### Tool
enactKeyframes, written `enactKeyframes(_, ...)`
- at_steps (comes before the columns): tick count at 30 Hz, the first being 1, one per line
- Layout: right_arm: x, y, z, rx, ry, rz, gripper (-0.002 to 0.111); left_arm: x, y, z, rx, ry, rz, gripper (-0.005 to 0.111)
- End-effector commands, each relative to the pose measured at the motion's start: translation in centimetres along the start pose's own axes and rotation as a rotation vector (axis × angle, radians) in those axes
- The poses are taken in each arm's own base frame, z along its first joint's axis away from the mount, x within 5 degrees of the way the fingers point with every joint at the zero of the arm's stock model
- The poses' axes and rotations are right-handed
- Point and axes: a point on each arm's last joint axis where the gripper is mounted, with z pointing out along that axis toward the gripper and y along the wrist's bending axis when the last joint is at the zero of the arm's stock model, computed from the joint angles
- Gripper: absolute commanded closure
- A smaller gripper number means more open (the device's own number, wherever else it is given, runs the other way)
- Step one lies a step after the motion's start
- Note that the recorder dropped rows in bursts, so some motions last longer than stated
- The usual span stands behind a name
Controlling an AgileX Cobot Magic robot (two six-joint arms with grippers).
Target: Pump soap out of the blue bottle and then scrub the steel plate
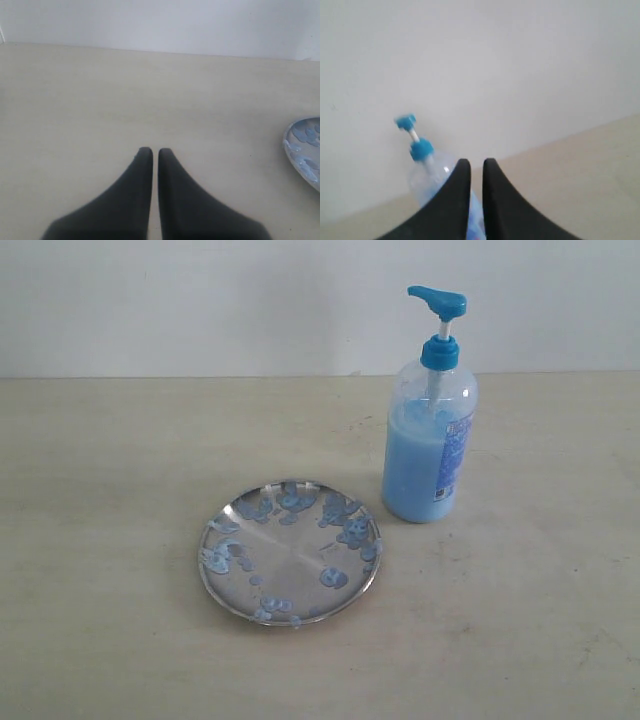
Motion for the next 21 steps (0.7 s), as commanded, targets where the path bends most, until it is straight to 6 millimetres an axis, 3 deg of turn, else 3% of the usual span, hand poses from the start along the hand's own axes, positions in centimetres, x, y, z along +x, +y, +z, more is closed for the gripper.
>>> enactKeyframes(1, -0.7, 0.2, -0.6, -0.042, -0.088, 0.236, 0.109, -0.1, 0.0, -0.1, -0.001, -0.006, -0.010, 0.102)
enactKeyframes(5, 0.2, -0.1, -0.6, 0.008, 0.011, 0.220, 0.109, -0.3, 0.0, -0.1, -0.005, -0.022, -0.010, 0.102)
enactKeyframes(10, 3.9, -1.8, -1.6, 0.155, 0.444, -0.176, 0.109, -0.3, 0.1, -0.1, -0.007, -0.030, -0.010, 0.102)
enactKeyframes(11, 4.2, -1.8, -1.7, 0.158, 0.483, -0.188, 0.108, -0.3, 0.1, -0.1, -0.007, -0.030, -0.010, 0.102)
enactKeyframes(16, 4.2, -1.8, -1.8, 0.155, 0.487, -0.168, 0.108, -0.4, 0.1, -0.1, -0.007, -0.032, -0.010, 0.102)
enactKeyframes(19, 3.1, -1.5, -1.2, 0.101, 0.369, -0.335, 0.108, -0.3, 0.0, -0.1, -0.006, -0.029, -0.010, 0.102)
enactKeyframes(21, 3.3, -1.6, -1.3, 0.108, 0.396, -0.385, 0.108, -0.3, 0.0, -0.1, -0.006, -0.029, -0.010, 0.102)
